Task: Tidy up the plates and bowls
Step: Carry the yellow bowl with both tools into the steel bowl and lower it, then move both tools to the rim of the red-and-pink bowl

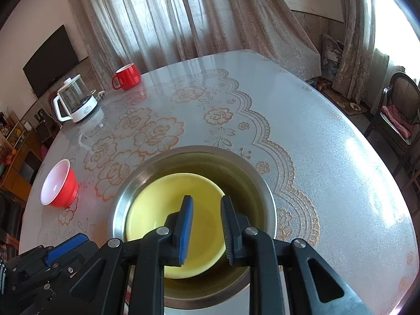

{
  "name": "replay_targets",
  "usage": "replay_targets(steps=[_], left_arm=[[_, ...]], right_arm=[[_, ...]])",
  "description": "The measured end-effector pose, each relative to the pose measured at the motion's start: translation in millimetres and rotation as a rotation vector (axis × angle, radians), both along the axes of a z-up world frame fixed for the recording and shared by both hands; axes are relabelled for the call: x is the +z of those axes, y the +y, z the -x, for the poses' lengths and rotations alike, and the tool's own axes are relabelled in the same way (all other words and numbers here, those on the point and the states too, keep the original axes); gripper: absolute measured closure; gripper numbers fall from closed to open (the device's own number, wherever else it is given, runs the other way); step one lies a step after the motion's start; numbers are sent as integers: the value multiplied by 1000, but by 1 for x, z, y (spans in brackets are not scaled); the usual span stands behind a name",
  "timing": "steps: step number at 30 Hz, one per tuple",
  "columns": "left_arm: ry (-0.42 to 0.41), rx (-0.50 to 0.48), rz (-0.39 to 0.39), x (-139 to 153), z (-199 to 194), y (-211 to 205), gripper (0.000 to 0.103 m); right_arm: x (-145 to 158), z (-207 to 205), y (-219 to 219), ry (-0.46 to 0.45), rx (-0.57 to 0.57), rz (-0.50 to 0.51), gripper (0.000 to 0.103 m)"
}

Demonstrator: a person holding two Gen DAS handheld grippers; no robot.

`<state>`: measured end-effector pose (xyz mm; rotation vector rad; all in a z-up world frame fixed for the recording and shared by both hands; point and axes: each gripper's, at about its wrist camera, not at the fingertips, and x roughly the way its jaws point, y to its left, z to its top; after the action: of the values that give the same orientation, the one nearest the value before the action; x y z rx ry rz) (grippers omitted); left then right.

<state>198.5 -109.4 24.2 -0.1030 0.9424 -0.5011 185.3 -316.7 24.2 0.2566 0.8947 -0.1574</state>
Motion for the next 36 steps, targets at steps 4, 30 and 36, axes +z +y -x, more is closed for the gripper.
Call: replay_targets(steps=[4,30,36], left_arm=[[-3,27,1,0,3,17,83],[12,355,24,-11,-14,186,83],[12,417,27,-15,-32,213,83]], right_arm=[[3,-1,12,-6,25,-8,81],[-6,-36,152,43,326,-145,77],[-12,-56,181,60,360,-186,77]])
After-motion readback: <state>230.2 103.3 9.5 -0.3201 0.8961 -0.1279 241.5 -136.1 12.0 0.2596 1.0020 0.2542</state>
